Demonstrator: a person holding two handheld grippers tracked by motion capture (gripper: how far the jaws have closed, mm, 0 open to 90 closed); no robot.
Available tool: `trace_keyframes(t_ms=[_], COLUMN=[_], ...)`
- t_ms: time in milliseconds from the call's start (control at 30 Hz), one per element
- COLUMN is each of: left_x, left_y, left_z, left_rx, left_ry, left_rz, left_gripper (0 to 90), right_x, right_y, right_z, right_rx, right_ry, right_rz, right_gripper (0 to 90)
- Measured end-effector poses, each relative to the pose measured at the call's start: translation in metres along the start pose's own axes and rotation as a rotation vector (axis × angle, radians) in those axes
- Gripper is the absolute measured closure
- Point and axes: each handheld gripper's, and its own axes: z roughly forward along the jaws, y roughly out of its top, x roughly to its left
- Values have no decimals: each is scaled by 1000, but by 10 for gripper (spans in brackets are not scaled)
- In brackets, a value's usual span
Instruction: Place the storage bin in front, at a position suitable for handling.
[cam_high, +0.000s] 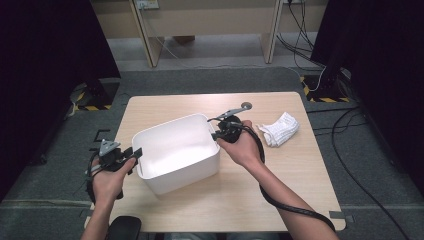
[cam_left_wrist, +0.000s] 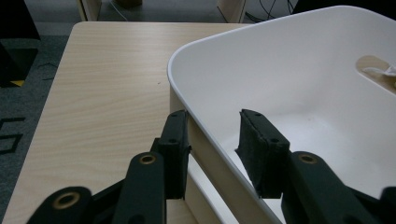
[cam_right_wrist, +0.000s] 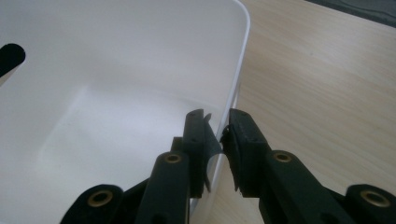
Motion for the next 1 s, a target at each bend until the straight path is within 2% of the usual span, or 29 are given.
trace_keyframes(t_ms=[67,100,333,367,433,533,733,1000], left_x=[-2,-7,-31,-31,-39,-45,-50,-51], left_y=[3,8,31,31,40,47,52,52], left_z=[5,16,54,54,69,81,90,92], left_rx=[3,9,36,36,45,52,57,55], left_ry=[-1,-19,-63,-63,-69,-71,-67,-80], left_rz=[12,16,84,84,127,152,169,181], left_gripper=[639,643,663,667,677,695,714,715], right_x=[-5,-7,-33,-37,-42,-46,-51,-46], right_y=[-2,-3,-14,-15,-17,-21,-24,-26], right_z=[-4,-6,-23,-25,-28,-32,-36,-39], right_rx=[5,10,7,6,7,11,5,16], right_ry=[-21,-32,-101,-111,-125,-141,-149,-170], right_rz=[8,17,89,100,123,142,161,148], right_gripper=[777,777,777,776,775,773,765,759])
